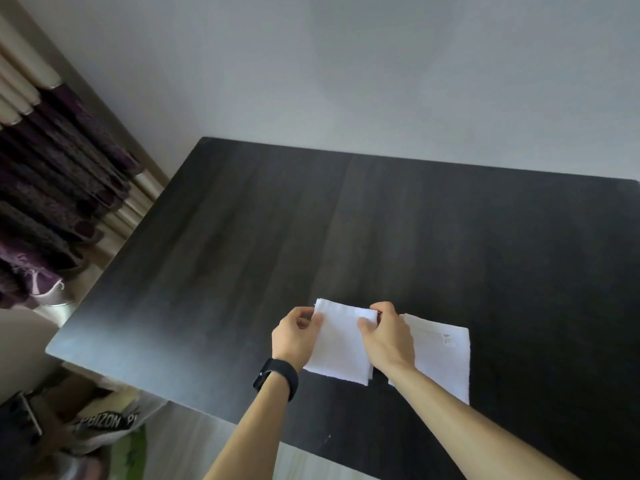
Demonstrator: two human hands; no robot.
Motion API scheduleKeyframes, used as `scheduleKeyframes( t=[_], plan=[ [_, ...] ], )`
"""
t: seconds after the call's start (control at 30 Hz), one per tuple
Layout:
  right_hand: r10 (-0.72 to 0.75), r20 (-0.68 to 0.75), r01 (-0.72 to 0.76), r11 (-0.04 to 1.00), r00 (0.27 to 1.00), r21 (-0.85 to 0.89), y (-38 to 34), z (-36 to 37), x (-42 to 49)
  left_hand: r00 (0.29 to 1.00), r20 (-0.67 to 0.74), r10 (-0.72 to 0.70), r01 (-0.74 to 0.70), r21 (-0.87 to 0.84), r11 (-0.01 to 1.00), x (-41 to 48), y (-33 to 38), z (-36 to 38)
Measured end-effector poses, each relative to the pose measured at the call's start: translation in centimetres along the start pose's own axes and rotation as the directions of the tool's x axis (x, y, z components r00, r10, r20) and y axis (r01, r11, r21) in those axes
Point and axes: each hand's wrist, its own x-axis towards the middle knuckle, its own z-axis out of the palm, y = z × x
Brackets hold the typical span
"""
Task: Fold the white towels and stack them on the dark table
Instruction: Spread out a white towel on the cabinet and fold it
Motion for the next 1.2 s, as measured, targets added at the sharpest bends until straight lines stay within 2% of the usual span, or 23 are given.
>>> scheduleKeyframes(
  t=[0.13, 0.3, 0.37, 0.47, 0.53, 0.63, 0.77, 0.9, 0.97, 1.07, 1.2],
  plan=[
    [-0.07, -0.088, 0.068, 0.997, 0.994, -0.025, 0.2, 0.3, -0.3, 0.992, -0.019, 0.126, -0.123, 0.136, 0.983, -1.0, -0.6, 0.3],
    [-0.101, -0.12, 0.102, 0.995, 0.988, 0.001, 0.7, 0.8, -0.2, 0.96, 0.078, 0.268, -0.279, 0.322, 0.905, -2.1, -1.9, 0.6],
    [-0.204, -0.169, 0.204, 0.979, 0.964, -0.019, 1.2, 1.1, -0.6, 0.928, 0.092, 0.362, -0.366, 0.425, 0.828, -2.3, -2.5, 0.7],
    [-0.493, -0.215, 0.431, 0.858, 0.843, -0.278, 2.8, 1.7, -1.5, 0.85, 0.121, 0.512, -0.475, 0.596, 0.647, -2.1, -3.4, 1.1],
    [-0.587, -0.124, 0.481, 0.751, 0.8, -0.452, 3.6, 2.0, -2.1, 0.8, 0.137, 0.584, -0.519, 0.645, 0.561, -1.6, -3.8, 1.3],
    [-0.578, 0.024, 0.476, 0.647, 0.816, -0.595, 4.3, 2.7, -2.3, 0.732, 0.21, 0.648, -0.586, 0.678, 0.443, -0.7, -4.8, 1.7],
    [-0.528, 0.147, 0.482, 0.581, 0.836, -0.656, 5.2, 3.2, -1.4, 0.79, 0.238, 0.564, -0.546, 0.692, 0.472, 0.1, -5.5, 1.5],
    [-0.551, 0.207, 0.539, 0.551, 0.808, -0.637, 4.2, 1.2, -1.6, 0.776, 0.27, 0.571, -0.554, 0.724, 0.411, -0.2, -4.6, 1.0],
    [-0.607, 0.178, 0.572, 0.553, 0.775, -0.605, 2.8, -2.0, -2.1, 0.779, 0.245, 0.577, -0.551, 0.706, 0.444, -1.0, -2.4, 0.4],
    [-0.654, 0.036, 0.552, 0.606, 0.756, -0.573, 1.4, -9.5, -2.0, 0.76, 0.218, 0.612, -0.579, 0.654, 0.486, -2.7, 3.4, -0.3],
    [-0.582, -0.258, 0.381, 0.747, 0.772, -0.546, 2.0, -23.3, -2.8, 0.663, 0.245, 0.707, -0.692, 0.562, 0.454, -7.5, 16.1, 1.4]
  ],
)
